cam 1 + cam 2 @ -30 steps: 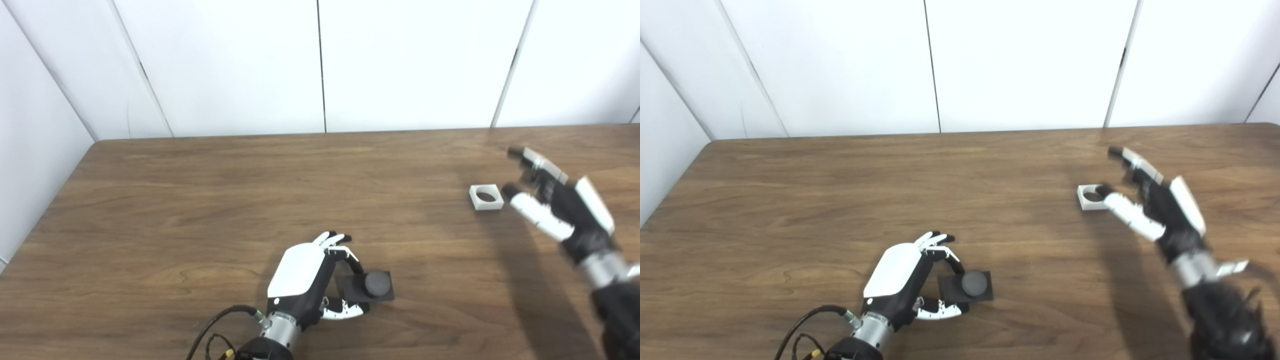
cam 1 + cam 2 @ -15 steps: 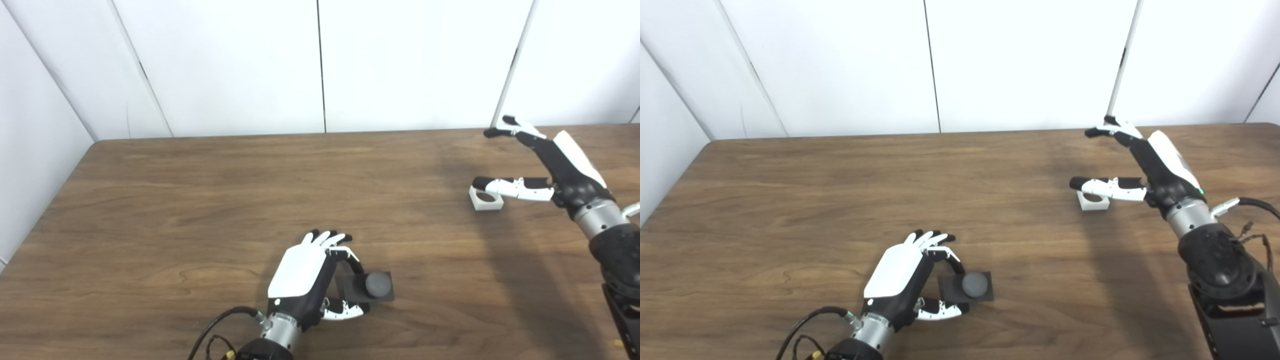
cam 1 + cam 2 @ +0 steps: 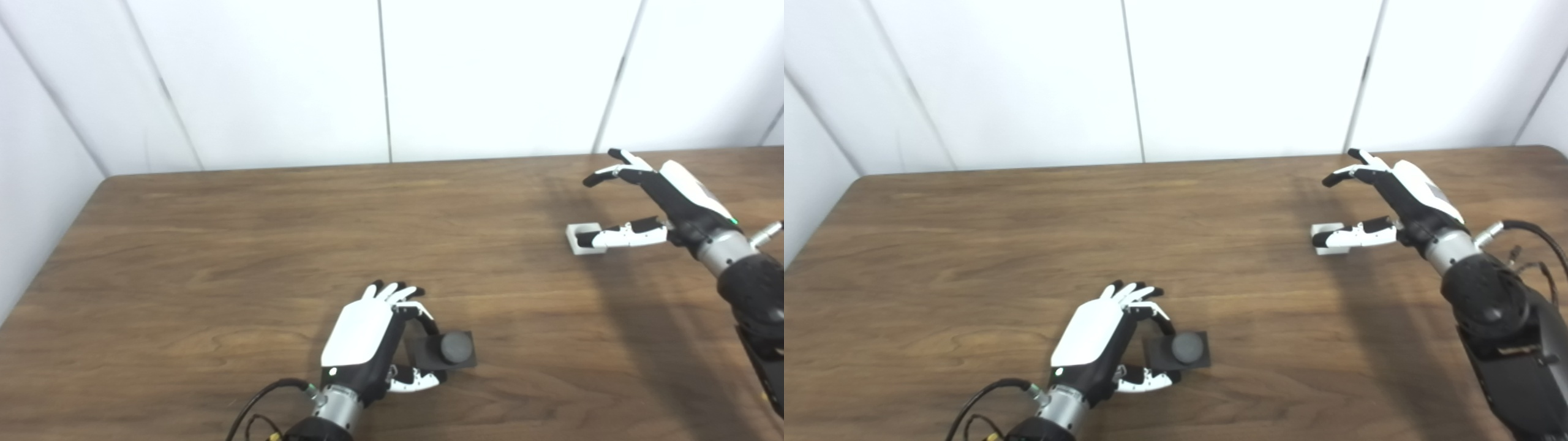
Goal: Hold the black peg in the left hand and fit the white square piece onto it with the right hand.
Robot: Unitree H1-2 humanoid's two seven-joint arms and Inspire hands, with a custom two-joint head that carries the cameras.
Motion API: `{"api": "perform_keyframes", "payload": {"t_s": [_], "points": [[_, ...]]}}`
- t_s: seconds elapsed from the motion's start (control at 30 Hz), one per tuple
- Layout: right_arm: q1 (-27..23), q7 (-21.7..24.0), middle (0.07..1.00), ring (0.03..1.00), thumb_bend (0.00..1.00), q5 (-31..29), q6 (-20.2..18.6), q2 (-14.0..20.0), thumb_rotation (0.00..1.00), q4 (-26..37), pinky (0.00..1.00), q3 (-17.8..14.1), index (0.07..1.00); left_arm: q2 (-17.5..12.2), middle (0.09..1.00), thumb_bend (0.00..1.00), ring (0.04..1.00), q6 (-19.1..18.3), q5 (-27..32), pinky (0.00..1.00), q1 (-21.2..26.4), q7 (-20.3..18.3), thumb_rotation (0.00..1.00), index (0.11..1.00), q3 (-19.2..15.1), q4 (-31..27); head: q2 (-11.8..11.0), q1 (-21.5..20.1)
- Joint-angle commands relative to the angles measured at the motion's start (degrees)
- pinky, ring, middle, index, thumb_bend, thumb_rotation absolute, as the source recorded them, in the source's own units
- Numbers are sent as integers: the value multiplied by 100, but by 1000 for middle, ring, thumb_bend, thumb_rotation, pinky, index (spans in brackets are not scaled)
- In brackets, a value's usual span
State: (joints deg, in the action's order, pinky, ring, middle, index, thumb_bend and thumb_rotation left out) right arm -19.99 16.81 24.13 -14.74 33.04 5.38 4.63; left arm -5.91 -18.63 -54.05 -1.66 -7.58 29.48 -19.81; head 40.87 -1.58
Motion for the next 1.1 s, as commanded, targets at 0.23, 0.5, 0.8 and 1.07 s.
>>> {"api": "perform_keyframes", "payload": {"t_s": [0.23, 0.5, 0.8, 1.07], "points": [[-394, 143, 980, 1000, 961, 128, 190, 262, 350, -455, 1000, 143, 702, -70, 867, 508, 929, 165, -45, 1000, -102, -147, 89, 495, 1, 164, -18, -25], [-425, 138, 977, 1000, 976, 161, 274, 334, 350, -714, 1000, 238, 700, -24, 878, 601, 939, 147, -75, 1000, -97, -232, 250, 568, -11, 146, -29, -38], [-510, -26, 980, 1000, 967, 213, 388, 234, 321, -997, 1000, 240, 713, 14, 883, 667, 942, 208, -65, 1000, -122, -229, 346, 620, -58, 168, -55, -1], [-618, -201, 974, 1000, 939, 287, 371, 95, 318, -1034, 996, 227, 737, -5, 880, 658, 939, 253, -114, 996, -170, -198, 372, 618, -53, 180, -79, -7]]}}
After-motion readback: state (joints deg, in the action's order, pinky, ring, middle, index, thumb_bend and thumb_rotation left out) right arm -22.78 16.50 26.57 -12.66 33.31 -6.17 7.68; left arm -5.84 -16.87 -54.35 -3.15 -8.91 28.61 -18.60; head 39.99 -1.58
